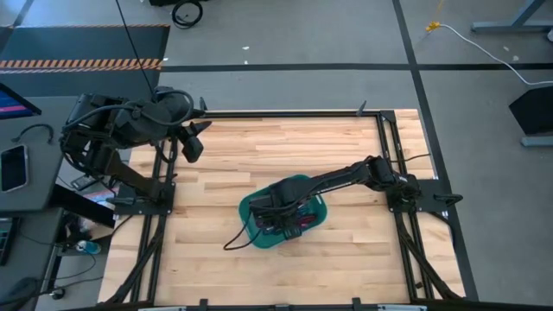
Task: Pick and place USB-C Cables
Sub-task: Adjust the blue bin on the table
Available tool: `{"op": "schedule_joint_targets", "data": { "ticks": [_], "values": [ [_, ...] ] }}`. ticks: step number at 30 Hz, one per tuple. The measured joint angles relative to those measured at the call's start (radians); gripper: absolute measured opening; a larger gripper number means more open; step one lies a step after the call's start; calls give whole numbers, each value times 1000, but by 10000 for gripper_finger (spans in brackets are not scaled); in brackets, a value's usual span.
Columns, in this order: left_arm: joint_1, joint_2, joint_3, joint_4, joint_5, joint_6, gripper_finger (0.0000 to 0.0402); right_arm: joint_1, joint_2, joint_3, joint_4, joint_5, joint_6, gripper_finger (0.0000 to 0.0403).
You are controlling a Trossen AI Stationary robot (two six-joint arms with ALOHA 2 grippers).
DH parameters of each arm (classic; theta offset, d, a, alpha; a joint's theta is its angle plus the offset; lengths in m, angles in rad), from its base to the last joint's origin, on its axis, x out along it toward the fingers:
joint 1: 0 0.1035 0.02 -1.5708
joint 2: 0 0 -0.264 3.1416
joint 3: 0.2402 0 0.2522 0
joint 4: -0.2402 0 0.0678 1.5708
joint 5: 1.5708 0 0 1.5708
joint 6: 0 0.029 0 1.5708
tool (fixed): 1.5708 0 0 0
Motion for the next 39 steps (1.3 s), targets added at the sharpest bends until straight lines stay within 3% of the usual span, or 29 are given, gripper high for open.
{"op": "schedule_joint_targets", "data": {
  "ticks": [4, 8, 14, 20, 30, 39],
  "values": [
    [0, 11, 1, 0, 35, -35, 148, 1, 0, 141, -131, 67, 51, 149],
    [-4, 41, 0, 0, 88, -37, 148, -15, -11, 300, -288, 219, 95, 150],
    [-10, 100, 0, 0, 108, -38, 148, -71, -281, 190, -293, 426, 229, 149],
    [-10, 197, 0, 0, 139, -71, 148, -106, -562, 179, -289, 616, 355, 150],
    [-2, 446, 0, 1, 167, -76, 148, -66, -933, 180, -163, 626, 388, 150],
    [47, 637, -1, 99, 269, -91, 149, -33, -1020, 180, -106, 545, 312, 149]
  ]
}}
